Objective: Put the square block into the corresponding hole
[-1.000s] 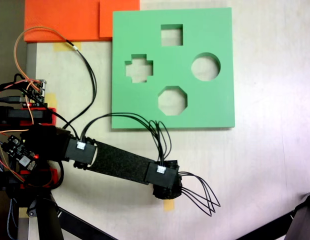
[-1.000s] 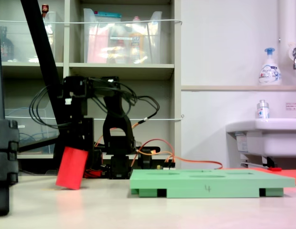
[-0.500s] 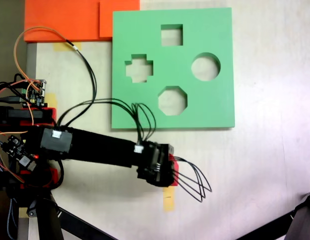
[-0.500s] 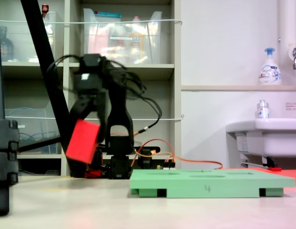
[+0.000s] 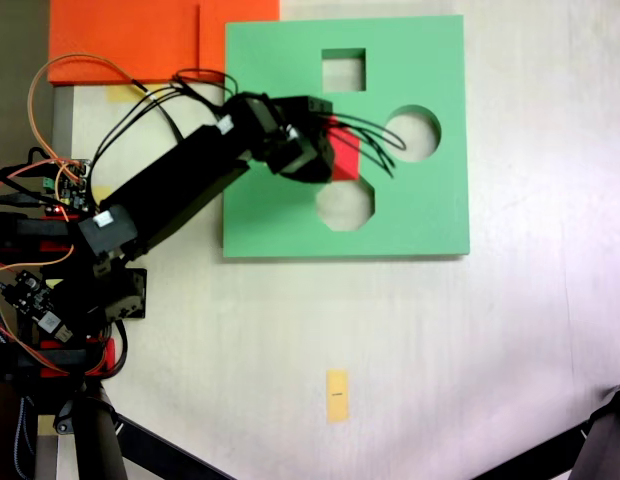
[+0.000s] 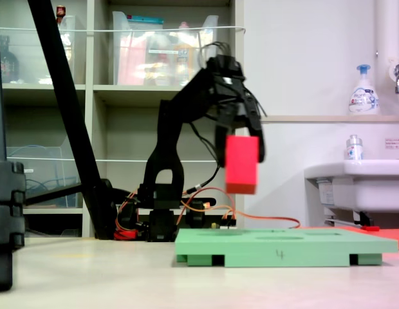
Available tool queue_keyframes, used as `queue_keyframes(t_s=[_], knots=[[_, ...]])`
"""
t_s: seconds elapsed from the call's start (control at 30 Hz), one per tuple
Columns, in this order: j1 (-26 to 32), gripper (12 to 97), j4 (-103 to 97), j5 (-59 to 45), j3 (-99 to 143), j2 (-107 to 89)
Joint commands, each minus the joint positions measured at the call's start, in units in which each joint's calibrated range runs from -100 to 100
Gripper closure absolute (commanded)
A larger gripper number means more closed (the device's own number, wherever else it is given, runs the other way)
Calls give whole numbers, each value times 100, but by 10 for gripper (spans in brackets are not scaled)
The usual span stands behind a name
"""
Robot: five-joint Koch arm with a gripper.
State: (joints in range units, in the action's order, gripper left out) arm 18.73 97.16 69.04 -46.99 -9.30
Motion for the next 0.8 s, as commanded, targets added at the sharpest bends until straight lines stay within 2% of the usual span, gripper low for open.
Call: queue_keyframes(t_s=[0.0, 0.17, 0.4, 0.77], knots=[[156, 833, 284, 322, -1084, 735], [391, 833, 284, 620, -2111, 1992], [640, 829, 284, 747, -2121, 2425], [698, 828, 284, 537, -2161, 2830]])
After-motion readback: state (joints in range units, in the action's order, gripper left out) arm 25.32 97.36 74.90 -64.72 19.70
